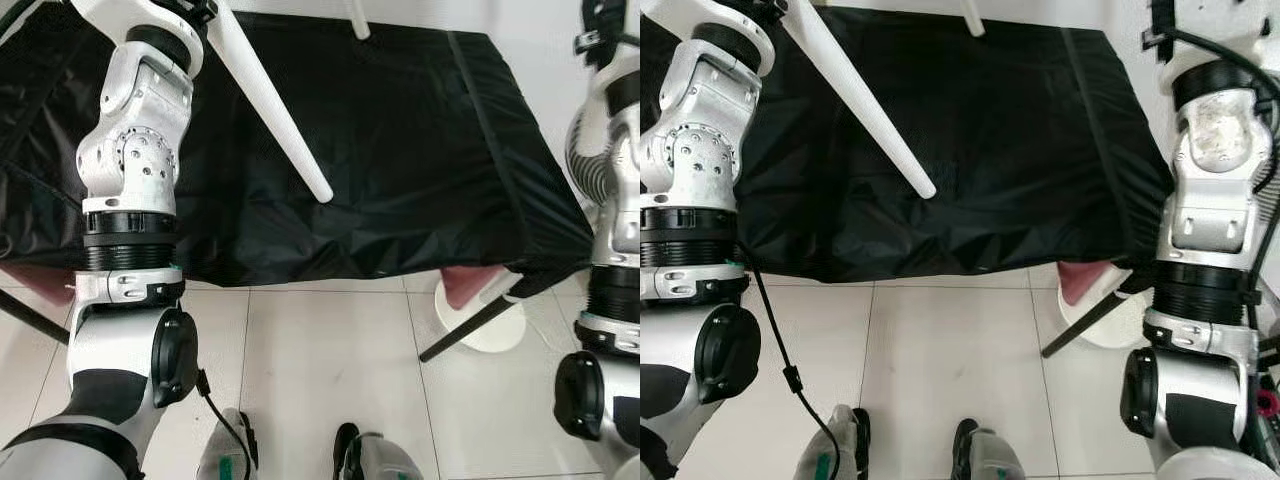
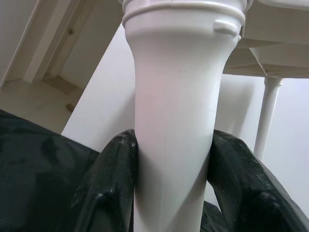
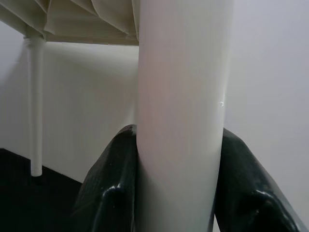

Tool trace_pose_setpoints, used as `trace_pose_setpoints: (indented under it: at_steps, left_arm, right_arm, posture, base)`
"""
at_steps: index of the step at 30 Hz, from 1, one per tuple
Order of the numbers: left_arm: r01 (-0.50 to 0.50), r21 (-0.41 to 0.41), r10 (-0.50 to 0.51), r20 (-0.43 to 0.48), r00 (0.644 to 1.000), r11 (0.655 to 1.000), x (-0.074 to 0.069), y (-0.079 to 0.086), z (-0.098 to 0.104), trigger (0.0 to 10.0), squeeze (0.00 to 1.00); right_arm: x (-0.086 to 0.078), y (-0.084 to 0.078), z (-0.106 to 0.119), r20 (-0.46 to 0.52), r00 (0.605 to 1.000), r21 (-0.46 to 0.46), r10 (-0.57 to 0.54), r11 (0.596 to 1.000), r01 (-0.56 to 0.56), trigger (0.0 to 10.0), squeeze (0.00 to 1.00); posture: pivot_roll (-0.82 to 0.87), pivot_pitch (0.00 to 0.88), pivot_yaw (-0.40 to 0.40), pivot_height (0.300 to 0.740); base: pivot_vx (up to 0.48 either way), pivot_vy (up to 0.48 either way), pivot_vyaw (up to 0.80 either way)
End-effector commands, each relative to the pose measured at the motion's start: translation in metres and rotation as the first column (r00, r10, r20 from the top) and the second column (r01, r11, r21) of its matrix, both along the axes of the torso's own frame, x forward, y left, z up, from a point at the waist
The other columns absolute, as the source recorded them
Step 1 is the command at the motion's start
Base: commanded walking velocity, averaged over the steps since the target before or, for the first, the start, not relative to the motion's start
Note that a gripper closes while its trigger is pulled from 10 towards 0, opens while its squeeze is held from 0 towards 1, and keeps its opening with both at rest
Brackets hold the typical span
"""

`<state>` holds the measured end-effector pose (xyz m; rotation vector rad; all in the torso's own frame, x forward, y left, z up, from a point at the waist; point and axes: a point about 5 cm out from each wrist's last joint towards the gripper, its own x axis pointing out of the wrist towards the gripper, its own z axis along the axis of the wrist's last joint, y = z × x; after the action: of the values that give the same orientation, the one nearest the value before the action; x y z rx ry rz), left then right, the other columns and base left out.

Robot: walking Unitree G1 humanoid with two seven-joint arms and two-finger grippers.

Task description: Building children table

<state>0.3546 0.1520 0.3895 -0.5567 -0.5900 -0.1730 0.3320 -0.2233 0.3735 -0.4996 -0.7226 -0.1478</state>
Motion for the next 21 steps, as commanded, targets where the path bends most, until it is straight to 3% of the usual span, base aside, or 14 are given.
trace_pose_setpoints:
  at_steps: [1,2,6,7,11,13,17,20,21]
  left_arm:
    - [-0.038,-0.105,0.057,0.177,0.983,0.994,-0.027,0.017,0.034,0.0,0.0]
    - [-0.012,-0.091,0.028,0.18,0.983,0.996,-0.03,0.007,0.031,0.0,0.0]
    - [-0.001,-0.084,0.016,0.174,0.985,0.996,-0.033,0.0,0.028,0.0,0.0]
    - [0.012,-0.081,0.003,0.18,0.984,0.997,-0.036,-0.005,0.028,0.0,0.0]
    - [0.018,-0.079,-0.003,0.183,0.983,0.997,-0.037,-0.006,0.028,0.0,0.0]
    - [0.024,-0.063,-0.011,0.189,0.982,0.998,-0.039,-0.009,0.028,0.0,0.0]
    - [0.03,-0.038,-0.022,0.194,0.981,0.999,-0.04,-0.013,0.028,0.0,0.0]
    - [0.063,-0.01,-0.059,0.221,0.973,0.998,-0.044,-0.025,0.031,0.0,0.0]
    - [0.077,-0.006,-0.074,0.224,0.972,0.997,-0.045,-0.031,0.032,0.0,0.0]
  right_arm:
    - [0.025,-0.015,-0.05,-0.246,0.969,0.063,-0.013,0.998,0.029,0.0,0.0]
    - [0.038,0.001,-0.061,-0.303,0.949,0.104,0.089,0.993,-0.06,0.0,0.0]
    - [0.049,0.017,-0.069,-0.356,0.924,0.08,0.141,0.99,-0.12,0.0,0.0]
    - [0.056,0.028,-0.076,-0.391,0.896,0.133,0.211,0.976,-0.172,0.0,0.0]
    - [0.059,0.033,-0.079,-0.397,0.884,0.169,0.247,0.966,-0.194,0.0,0.0]
    - [0.064,0.045,-0.091,-0.445,0.855,0.158,0.267,0.963,-0.219,0.0,0.0]
    - [0.068,0.049,-0.106,-0.491,0.823,0.189,0.288,0.957,-0.222,0.0,0.0]
    - [0.071,0.041,-0.128,-0.522,0.788,0.315,0.326,0.933,-0.177,0.0,0.0]
    - [0.07,0.037,-0.135,-0.534,0.787,0.317,0.309,0.936,-0.153,0.0,0.0]
  posture:
    - [0.1,0.191,-0.024,0.74]
    - [0.1,0.191,-0.027,0.74]
    - [0.11,0.193,-0.045,0.74]
    - [0.12,0.194,-0.053,0.74]
    - [0.12,0.194,-0.053,0.74]
    - [0.13,0.192,-0.067,0.74]
    - [0.14,0.191,-0.07,0.74]
    - [0.16,0.188,-0.073,0.74]
    - [0.16,0.188,-0.071,0.74]
  base:
    - [0.0,0.0,0.0]
    - [0.0,0.0,0.0]
    - [0.0,0.0,0.0]
    - [0.0,0.0,0.0]
    - [0.0,0.0,0.0]
    - [0.0,0.0,0.0]
    - [0.0,0.0,0.0]
    - [0.0,0.0,0.0]
    - [0.0,0.0,0.0]
